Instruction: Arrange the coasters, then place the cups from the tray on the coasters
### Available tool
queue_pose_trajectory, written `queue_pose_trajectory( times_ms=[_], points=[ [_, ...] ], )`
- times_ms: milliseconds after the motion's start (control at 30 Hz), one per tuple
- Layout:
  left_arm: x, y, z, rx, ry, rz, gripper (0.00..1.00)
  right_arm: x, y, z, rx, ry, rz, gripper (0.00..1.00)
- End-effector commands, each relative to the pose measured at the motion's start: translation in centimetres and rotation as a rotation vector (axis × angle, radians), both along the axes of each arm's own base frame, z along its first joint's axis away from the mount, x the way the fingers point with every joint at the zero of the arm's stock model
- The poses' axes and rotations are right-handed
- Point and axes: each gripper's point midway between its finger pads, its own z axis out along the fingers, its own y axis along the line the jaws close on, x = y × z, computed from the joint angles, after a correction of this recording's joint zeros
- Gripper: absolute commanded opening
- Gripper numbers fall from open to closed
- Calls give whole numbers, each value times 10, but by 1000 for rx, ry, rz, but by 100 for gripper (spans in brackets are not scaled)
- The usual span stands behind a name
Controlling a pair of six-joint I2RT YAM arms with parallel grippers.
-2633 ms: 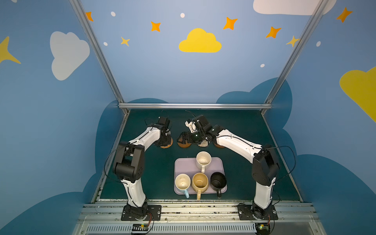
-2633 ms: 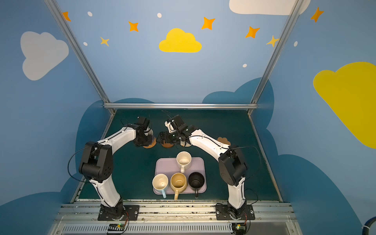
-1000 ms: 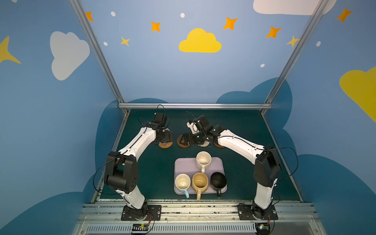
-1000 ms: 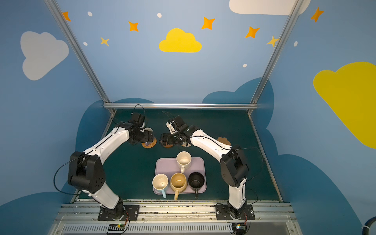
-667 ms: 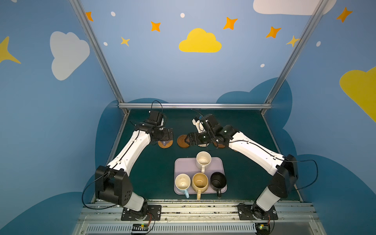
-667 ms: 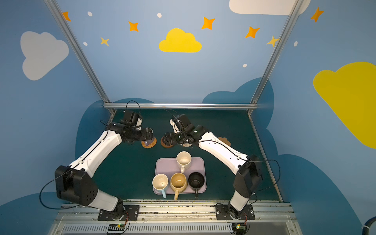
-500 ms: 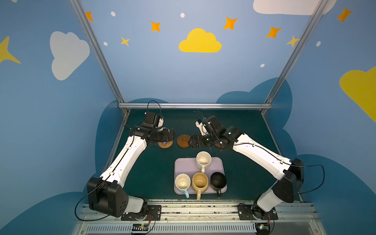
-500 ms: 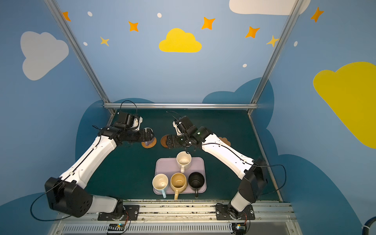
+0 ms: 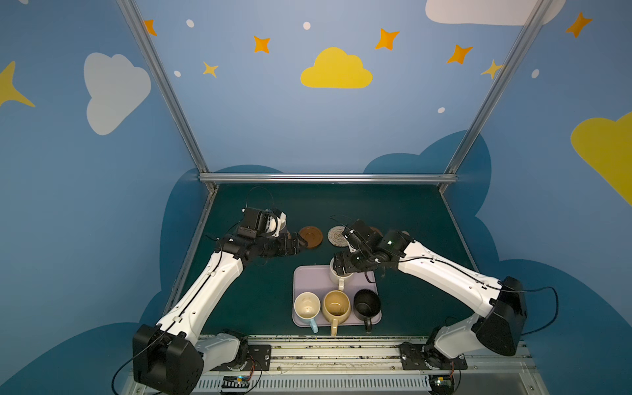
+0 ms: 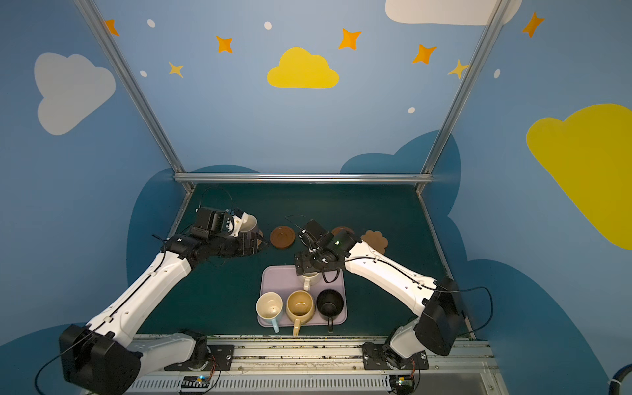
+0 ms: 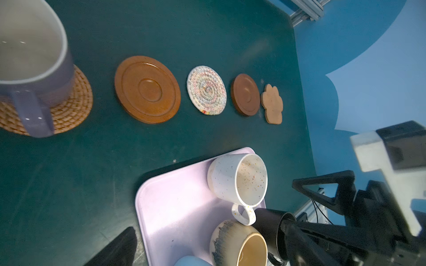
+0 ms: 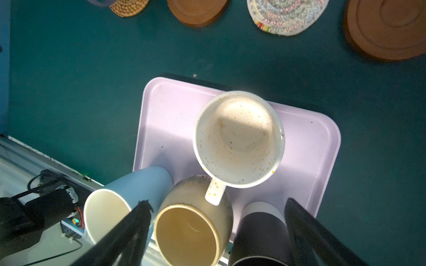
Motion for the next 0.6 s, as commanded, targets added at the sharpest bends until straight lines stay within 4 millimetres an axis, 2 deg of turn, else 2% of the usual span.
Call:
queue_pose_trajectory(
  times_ms=[0,233,367,567],
  points=[
    [-10,-8,0,0,31,-19,100,-7,-9,-12,-40,24,-42,89],
    [-27,-20,-26,12,125,-31,100,-17,-7,-32,-39,69,-54,84],
    [-30,-18,-46,34,176,9,100,-19,0,-40,-40,77,-43,83],
    [-33,-28,-63,15,212,0,100,-19,-1,-59,-88,104,-52,87]
  ],
)
